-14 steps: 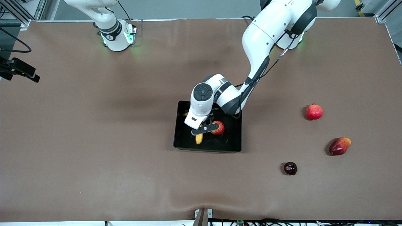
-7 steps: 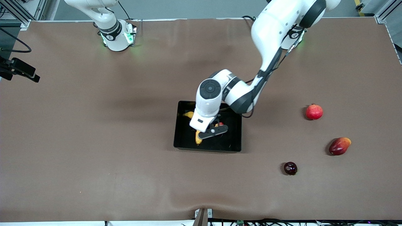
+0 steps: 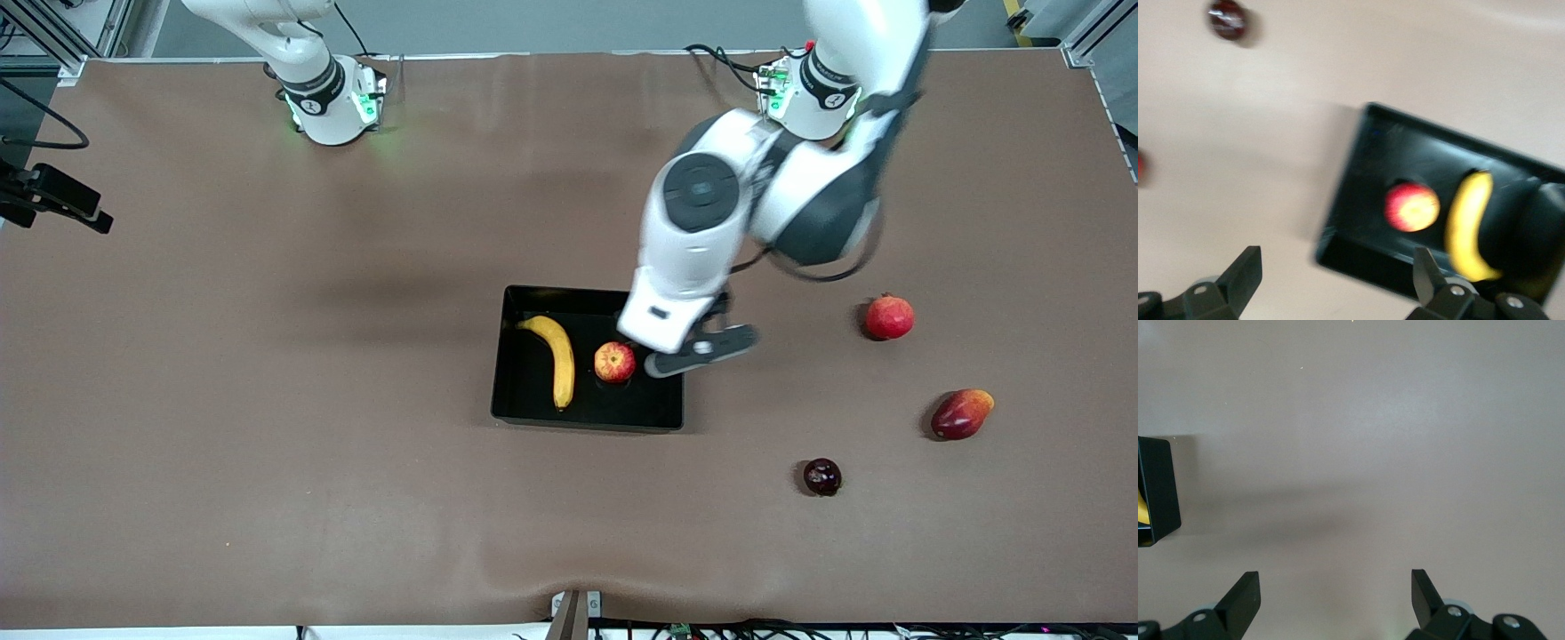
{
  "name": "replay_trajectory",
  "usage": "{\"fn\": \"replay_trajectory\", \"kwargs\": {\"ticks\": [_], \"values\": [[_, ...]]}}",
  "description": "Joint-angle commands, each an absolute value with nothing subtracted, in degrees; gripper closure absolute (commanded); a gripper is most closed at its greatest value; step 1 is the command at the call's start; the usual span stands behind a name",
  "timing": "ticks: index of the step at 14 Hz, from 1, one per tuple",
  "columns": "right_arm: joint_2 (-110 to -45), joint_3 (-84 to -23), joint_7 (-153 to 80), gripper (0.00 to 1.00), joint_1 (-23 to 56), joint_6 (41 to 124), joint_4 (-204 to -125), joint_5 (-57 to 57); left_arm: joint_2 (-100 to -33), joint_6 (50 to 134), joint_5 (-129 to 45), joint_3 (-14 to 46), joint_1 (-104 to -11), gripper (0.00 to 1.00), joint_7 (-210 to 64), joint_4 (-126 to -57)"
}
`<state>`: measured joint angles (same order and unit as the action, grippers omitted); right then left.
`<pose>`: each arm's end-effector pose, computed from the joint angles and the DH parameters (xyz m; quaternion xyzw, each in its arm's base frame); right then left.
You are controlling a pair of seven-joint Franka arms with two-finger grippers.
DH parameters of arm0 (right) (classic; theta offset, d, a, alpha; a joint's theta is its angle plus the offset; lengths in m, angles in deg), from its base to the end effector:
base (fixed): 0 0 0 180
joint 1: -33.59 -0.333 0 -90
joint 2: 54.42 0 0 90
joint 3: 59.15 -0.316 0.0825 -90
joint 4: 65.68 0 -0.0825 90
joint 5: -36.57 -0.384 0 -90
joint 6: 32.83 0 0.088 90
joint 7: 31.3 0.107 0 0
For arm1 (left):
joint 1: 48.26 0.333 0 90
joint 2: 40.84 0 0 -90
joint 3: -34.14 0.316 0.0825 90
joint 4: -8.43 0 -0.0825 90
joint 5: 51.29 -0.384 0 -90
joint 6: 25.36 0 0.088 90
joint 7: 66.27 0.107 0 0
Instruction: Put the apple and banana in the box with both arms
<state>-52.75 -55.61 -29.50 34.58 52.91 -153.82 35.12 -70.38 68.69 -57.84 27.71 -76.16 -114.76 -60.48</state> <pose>0.5366 -0.0402 0.6492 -0.9984 0.0543 0.0061 0.0137 0.5935 -0.3693 0.4807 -0.9913 -0.1232 0.0086 0.0462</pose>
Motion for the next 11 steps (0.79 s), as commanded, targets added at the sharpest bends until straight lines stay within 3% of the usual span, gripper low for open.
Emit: {"fn": "replay_trajectory", "kwargs": {"ticks": [1,11], "values": [[-52.8,-56.3,-30.0,0.0,35.7,52.8,-153.1,35.3,-64.5,61.2,-58.5,27.8,-73.3,0.0,-112.3,-63.2],[-52.8,-56.3,-30.0,0.0,35.7,52.8,-153.1,35.4,-55.9,51.5,-62.0,28.0,-60.5,0.0,-103.2,-63.5]]}}
